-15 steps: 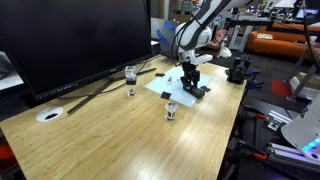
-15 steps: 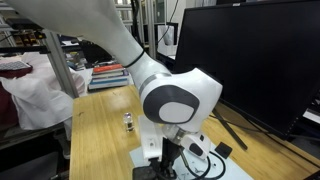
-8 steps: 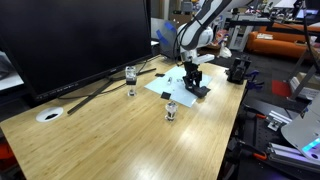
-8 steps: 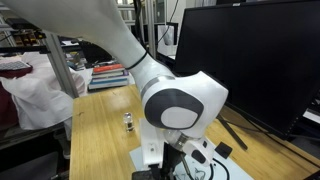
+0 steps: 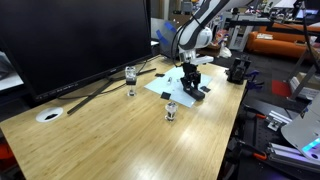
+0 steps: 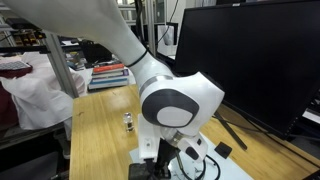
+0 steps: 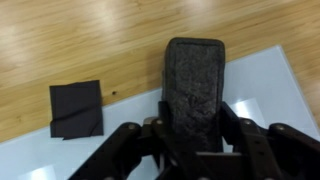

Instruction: Wipe the whiteboard using the black eraser on the desk

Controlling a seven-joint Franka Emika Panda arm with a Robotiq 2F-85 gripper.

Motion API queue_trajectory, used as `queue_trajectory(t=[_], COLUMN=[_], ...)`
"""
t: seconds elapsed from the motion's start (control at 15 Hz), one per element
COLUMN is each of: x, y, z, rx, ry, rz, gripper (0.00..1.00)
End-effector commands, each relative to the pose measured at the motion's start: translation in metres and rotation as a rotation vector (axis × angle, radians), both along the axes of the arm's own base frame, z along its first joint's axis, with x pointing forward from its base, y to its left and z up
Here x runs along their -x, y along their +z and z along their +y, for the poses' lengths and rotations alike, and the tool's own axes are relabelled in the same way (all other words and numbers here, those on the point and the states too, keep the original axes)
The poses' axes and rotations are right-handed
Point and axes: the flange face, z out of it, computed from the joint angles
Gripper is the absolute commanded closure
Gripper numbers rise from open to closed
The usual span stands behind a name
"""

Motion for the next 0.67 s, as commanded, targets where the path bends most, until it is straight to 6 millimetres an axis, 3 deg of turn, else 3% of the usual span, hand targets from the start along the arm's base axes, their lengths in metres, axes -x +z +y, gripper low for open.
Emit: queue_trajectory(t=[0.0,0.4,0.6], x=[0.005,-0.006,-0.014], y=[-0.021,-0.014,-0.010], z=[0.029,0.071,0.075], rx=[-0.069,-0.097,-0.084], ry=[0.026,0.118,0.157], rz=[0.012,-0.005,-0.010], gripper=[0.74,0.74,0.74])
